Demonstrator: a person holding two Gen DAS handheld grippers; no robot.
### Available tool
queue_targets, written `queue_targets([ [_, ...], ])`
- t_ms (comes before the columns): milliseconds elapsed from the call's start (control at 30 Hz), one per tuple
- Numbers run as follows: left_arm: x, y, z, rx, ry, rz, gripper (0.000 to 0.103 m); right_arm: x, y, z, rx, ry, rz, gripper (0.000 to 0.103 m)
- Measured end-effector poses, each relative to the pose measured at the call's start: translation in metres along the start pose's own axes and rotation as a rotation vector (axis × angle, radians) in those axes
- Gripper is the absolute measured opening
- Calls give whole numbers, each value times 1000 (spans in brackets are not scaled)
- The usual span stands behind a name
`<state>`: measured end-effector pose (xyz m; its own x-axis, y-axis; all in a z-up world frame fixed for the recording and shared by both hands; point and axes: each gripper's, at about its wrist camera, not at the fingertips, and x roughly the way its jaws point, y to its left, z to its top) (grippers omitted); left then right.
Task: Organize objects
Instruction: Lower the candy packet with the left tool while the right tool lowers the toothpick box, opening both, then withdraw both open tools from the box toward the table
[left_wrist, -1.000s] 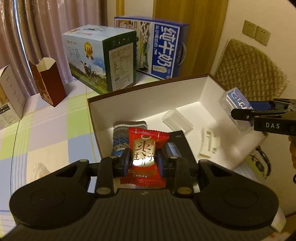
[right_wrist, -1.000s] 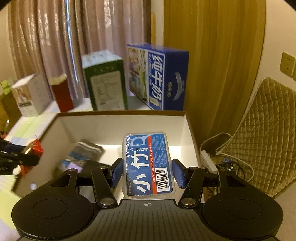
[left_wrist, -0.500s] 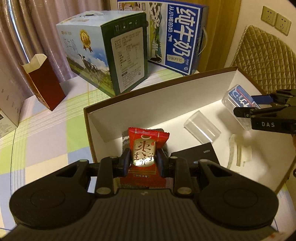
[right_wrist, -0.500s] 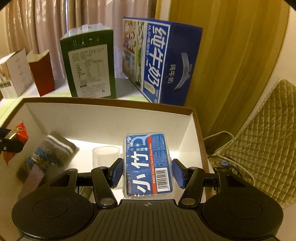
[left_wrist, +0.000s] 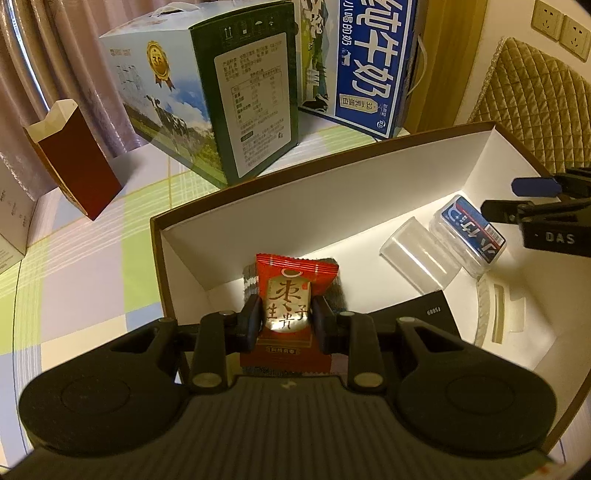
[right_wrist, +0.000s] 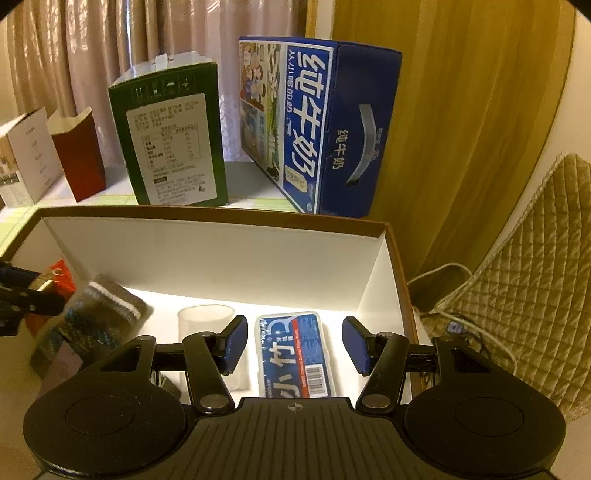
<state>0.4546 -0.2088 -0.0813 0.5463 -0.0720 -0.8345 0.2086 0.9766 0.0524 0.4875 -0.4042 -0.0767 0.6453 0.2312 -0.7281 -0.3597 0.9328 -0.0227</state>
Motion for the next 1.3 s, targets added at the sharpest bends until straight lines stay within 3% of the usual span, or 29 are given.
queue_targets([
  [100, 0, -1, 2, 2, -8, 6, 29, -8, -2, -2, 29, -1, 28, 55],
  [167, -3, 0, 3, -9, -17, 2, 56, -15, -2, -3, 46, -8, 41, 69],
  [300, -13, -1, 2, 2, -44, 2, 65, -34, 1, -11, 77, -31, 68, 81],
  [367, -21, 0, 0, -2, -57, 1, 76, -42, 3, -16, 91, -28, 84, 87],
  [667, -68, 5, -21, -49, -86, -26, 89, -87, 17, -42, 157, -50, 140, 101],
  [933, -119, 6, -55, -89, -113, -47, 96, -130, 32, -64, 230, -84, 156, 101],
  [1300, -162, 15, -99, -132, -131, -49, 96, -175, 59, -87, 276, -116, 157, 101],
])
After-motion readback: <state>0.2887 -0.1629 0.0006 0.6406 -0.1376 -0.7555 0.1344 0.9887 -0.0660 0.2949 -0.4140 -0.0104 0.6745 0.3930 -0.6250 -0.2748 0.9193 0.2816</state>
